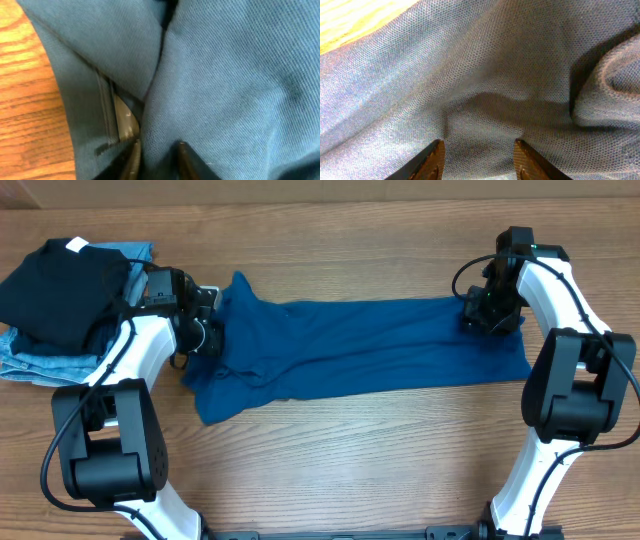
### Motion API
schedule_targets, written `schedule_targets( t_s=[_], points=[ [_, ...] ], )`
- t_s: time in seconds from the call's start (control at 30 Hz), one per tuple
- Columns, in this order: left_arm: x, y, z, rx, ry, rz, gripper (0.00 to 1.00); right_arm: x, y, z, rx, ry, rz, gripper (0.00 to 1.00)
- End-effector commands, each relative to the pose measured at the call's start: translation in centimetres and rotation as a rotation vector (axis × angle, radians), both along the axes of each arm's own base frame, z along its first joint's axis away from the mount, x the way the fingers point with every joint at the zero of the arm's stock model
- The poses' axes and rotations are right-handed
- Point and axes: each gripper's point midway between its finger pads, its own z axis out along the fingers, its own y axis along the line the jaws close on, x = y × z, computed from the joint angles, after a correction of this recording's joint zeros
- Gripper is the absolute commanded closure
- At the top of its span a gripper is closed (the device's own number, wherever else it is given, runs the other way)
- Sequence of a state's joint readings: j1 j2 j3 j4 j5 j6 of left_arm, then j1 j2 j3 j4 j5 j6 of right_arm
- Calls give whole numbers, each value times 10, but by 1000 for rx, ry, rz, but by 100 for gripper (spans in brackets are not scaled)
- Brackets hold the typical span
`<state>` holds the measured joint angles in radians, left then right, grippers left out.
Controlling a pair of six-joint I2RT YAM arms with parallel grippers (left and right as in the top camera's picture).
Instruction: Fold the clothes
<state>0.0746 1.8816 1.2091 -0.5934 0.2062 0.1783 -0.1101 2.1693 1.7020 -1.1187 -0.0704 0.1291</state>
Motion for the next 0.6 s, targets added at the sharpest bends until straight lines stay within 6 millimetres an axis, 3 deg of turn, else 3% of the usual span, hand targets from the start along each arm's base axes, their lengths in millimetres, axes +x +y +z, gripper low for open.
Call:
schedule_targets(
  t_s=[0.0, 0.17, 0.37, 0.57],
  points=[
    [-1, -2, 4, -22, 20, -9, 87, 8, -4, 19, -17, -53, 3, 51],
    [-7, -2, 12, -25, 65, -8, 94, 8, -4, 18, -16, -51, 3, 51],
    [-16, -3, 26, -31, 128, 0, 96, 8, -4, 18, -16, -51, 3, 52],
    [-36, -2, 25, -33, 218, 30, 96, 8, -4, 18, -16, -51, 3, 51]
  ],
)
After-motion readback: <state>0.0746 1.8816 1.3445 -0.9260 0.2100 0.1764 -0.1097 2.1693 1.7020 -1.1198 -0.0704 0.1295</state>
